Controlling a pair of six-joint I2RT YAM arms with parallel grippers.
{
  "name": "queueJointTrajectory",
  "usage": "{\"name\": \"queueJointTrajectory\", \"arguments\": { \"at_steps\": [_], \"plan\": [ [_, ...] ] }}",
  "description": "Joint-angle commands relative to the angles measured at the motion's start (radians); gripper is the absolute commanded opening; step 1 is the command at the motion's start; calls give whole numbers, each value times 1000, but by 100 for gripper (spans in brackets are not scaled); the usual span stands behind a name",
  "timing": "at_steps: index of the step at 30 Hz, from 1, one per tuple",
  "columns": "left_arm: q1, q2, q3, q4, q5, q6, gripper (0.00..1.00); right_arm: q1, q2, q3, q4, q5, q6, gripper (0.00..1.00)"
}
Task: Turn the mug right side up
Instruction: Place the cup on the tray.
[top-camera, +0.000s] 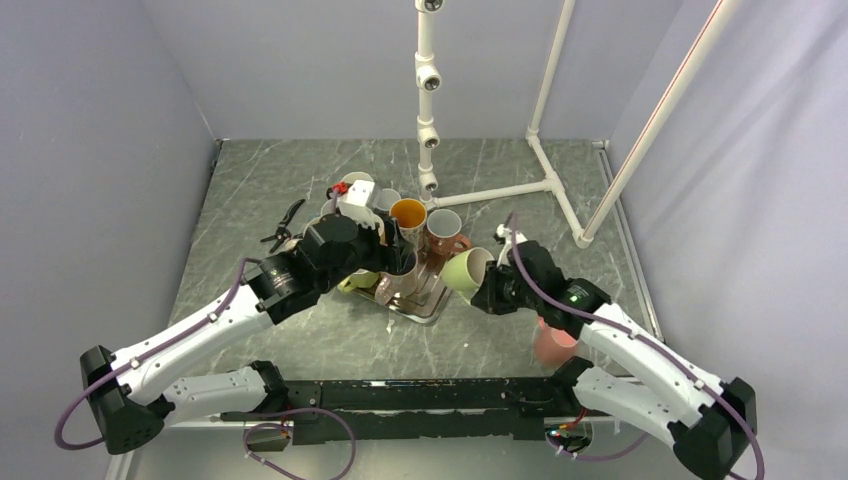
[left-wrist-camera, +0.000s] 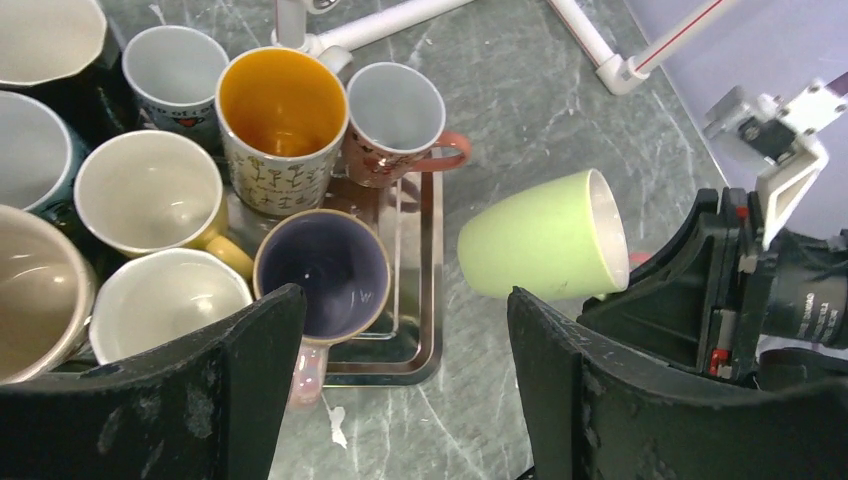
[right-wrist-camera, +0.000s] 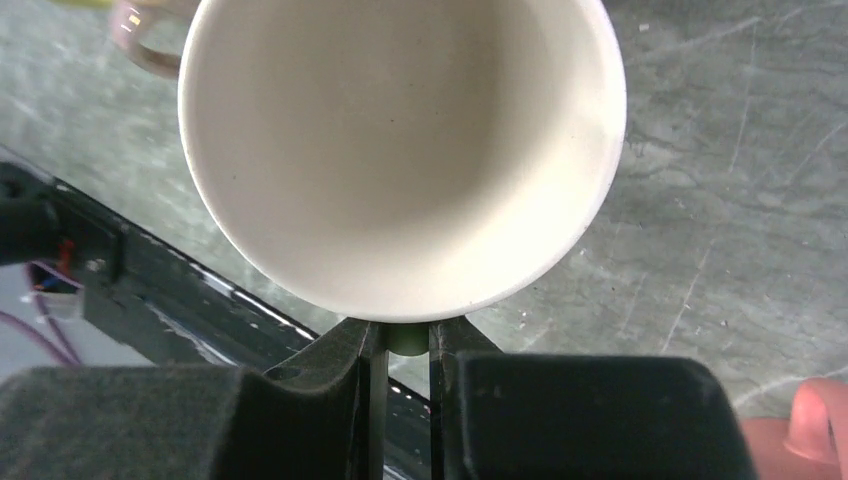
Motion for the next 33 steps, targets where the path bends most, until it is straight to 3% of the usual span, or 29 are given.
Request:
{"name": "queueJointTrajectory", "arguments": {
  "at_steps": [1,11,33],
  "plan": [
    [-1,-40,-5,-17,-60,23,79,79,56,89,42,213,-48,0],
    [0,-89,-27,-46,-80,10,79,138,288,189,62,275,-136,0],
    [1,-144,-29,-81,-68,0,79,145,622,380,56,250,-314,0]
  ]
}}
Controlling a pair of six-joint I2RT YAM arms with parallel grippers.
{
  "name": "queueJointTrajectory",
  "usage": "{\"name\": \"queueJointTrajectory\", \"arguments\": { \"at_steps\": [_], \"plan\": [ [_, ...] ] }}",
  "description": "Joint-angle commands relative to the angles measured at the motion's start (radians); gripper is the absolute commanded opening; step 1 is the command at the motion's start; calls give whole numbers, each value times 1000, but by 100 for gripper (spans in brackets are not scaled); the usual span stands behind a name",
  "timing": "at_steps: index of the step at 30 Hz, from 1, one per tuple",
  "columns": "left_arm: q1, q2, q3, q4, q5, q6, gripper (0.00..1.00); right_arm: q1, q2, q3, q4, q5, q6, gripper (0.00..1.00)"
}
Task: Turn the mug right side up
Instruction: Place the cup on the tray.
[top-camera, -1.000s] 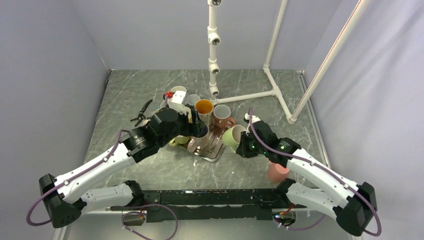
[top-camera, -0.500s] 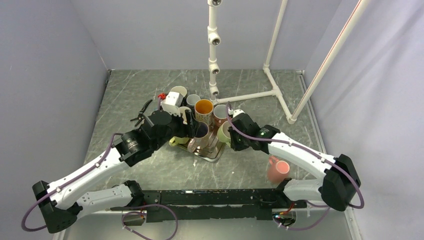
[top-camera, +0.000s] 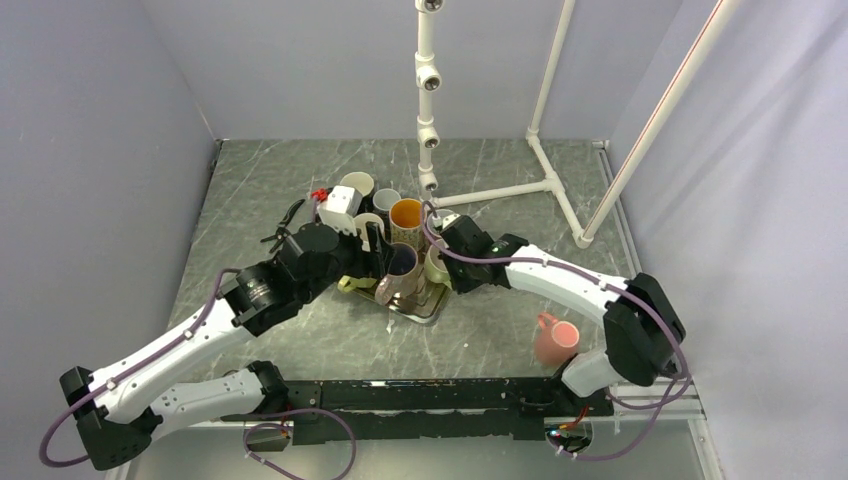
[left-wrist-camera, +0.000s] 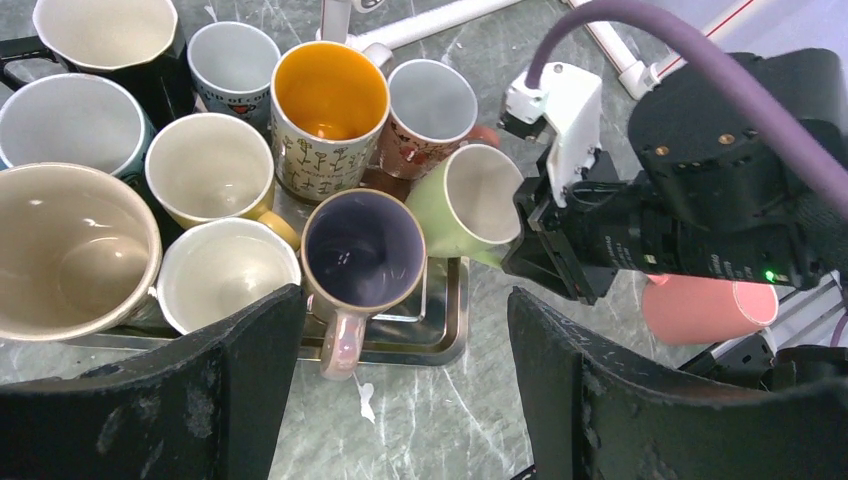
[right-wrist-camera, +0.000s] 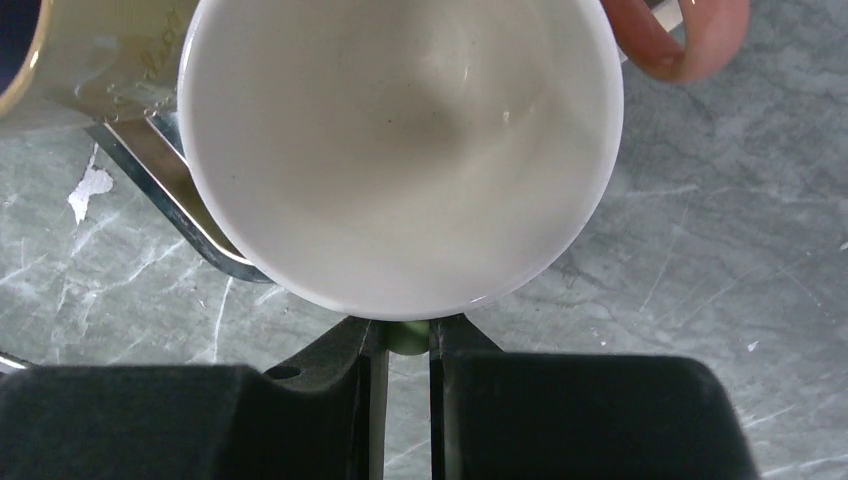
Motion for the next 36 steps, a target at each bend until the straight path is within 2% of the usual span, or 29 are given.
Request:
{"name": "queueJointTrajectory", "arguments": {
  "at_steps": [1,11,24,36],
  "plan": [
    [1,-38,-9,8,-11,-7,79,5,32,98,58,24,-56,0],
    [0,-75,-13,-26,-50,-22,79,6,105,154,14,81,-123,1],
    [0,-107,-26,-36,-68,-26,78,5,89,149,18,107,-163,46],
    [0,-103,-27,-42,-75,-34,78,6,27,111,41,193,-168,46]
  ]
}}
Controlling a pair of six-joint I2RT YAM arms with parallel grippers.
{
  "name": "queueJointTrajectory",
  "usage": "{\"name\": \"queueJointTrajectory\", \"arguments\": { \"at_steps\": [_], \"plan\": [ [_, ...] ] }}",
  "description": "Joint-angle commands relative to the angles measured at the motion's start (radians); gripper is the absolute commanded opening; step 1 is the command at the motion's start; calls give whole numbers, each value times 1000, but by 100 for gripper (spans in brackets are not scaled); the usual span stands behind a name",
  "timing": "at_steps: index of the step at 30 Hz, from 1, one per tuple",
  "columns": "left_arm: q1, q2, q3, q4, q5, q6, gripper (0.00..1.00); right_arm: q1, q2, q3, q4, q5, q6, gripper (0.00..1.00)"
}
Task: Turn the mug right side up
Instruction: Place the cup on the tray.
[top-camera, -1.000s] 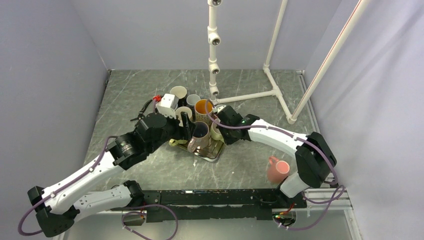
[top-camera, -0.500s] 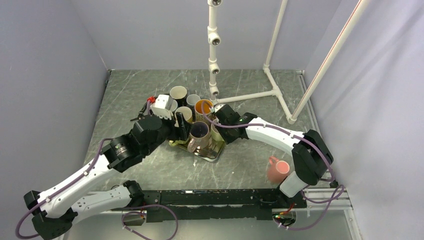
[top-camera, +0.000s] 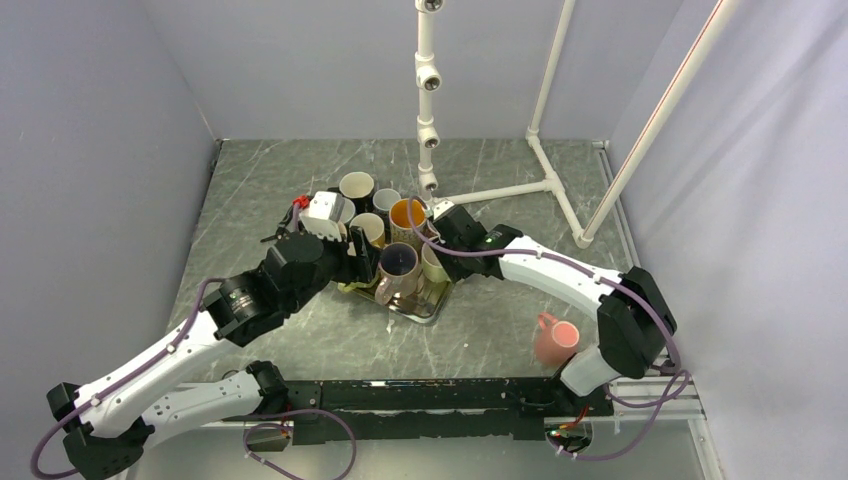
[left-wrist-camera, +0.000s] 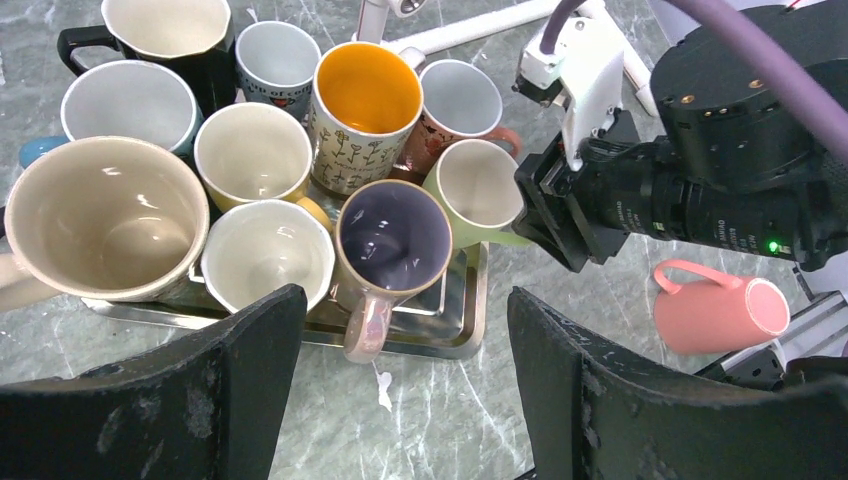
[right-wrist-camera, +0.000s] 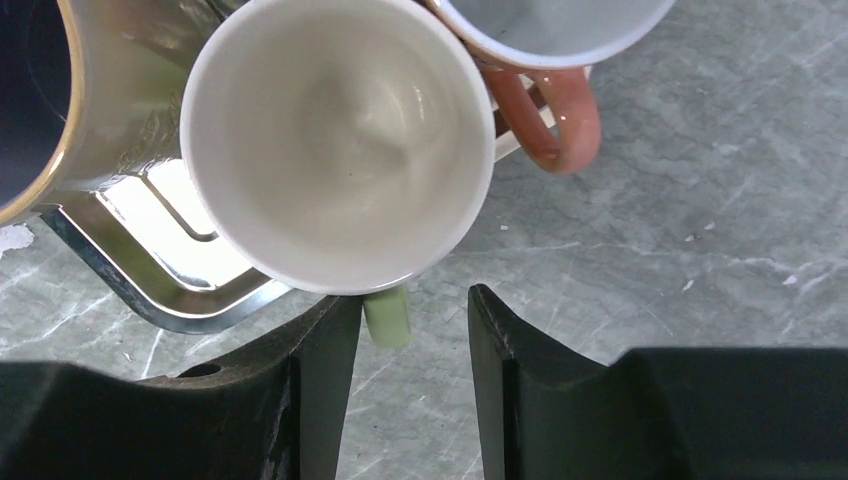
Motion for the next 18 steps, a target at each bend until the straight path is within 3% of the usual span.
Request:
{"name": "queueJointTrajectory", "arguments": {
  "at_steps": [1,18],
  "plan": [
    [0,-4,4,12,-22,-17,78,3,-52,-8,53,63,-23,46],
    [1,5,11,6,-25,-20,78,26,-74,-84,196,165,-44,42]
  ]
}}
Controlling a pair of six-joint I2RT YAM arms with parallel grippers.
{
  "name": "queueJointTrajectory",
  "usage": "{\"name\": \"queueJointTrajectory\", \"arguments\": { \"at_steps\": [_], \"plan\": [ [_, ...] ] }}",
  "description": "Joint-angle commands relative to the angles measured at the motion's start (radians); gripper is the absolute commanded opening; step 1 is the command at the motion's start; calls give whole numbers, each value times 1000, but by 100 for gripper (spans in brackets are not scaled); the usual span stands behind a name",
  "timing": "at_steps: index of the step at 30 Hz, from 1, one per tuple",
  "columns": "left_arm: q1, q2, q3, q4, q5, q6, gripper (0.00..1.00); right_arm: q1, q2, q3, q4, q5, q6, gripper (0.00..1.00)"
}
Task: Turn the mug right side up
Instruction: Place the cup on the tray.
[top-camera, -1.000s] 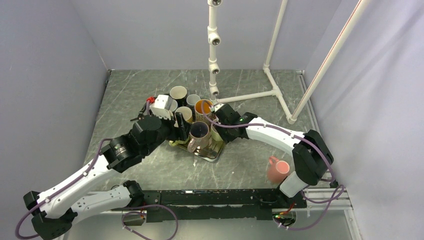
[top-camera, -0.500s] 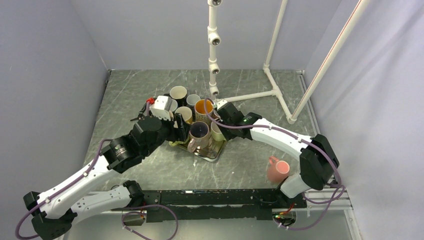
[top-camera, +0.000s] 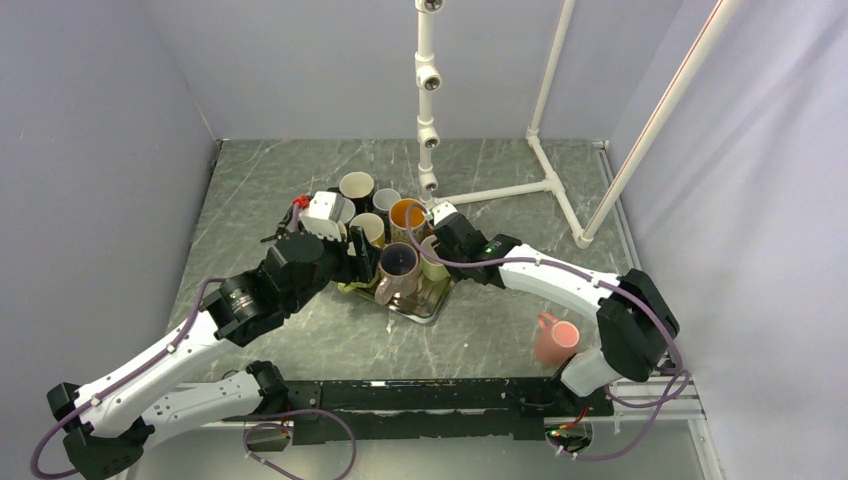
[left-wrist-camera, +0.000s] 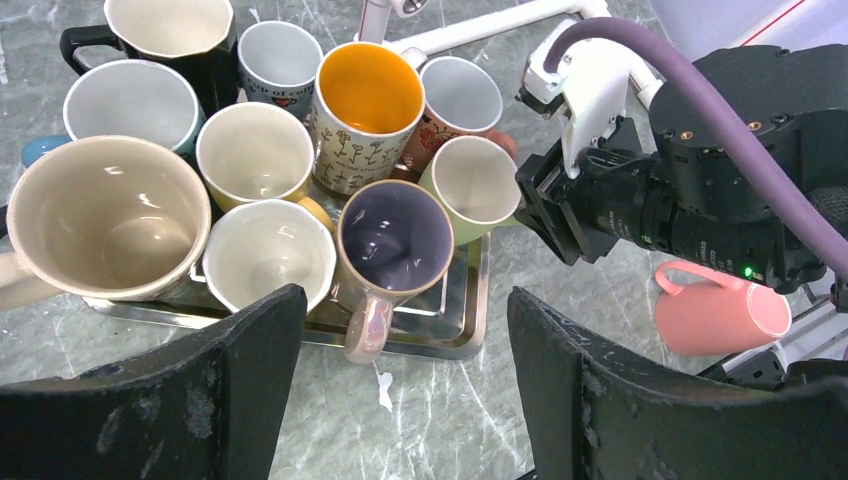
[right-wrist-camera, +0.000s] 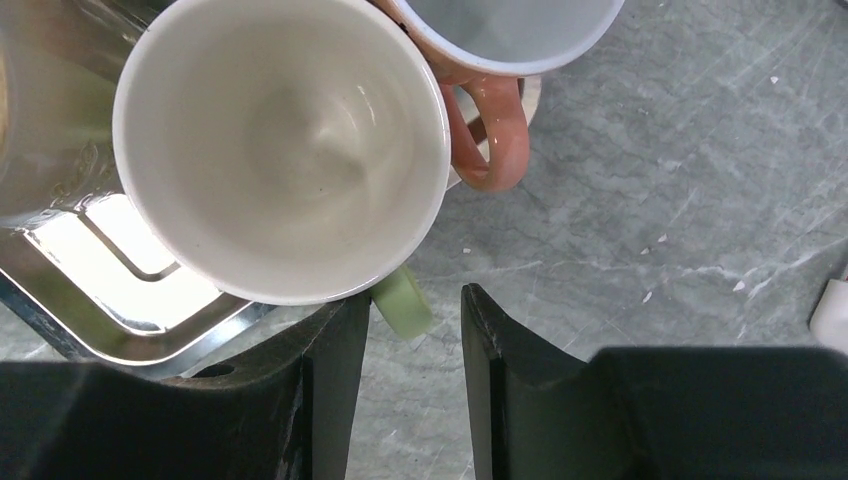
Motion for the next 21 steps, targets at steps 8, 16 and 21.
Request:
{"name": "queueJointTrajectory", "arguments": {
  "at_steps": [8,16,21],
  "plan": [
    [0,-3,8,3,-25,-34,79,8,-204,-29,14,47,101,48],
    [1,43,-19,62,103,59,80,-32,-510,-129,-109,312,390,69],
    [-2,163,-12,139,223,102,86,-272,-588,-114,-267,261,560,73]
  ]
}}
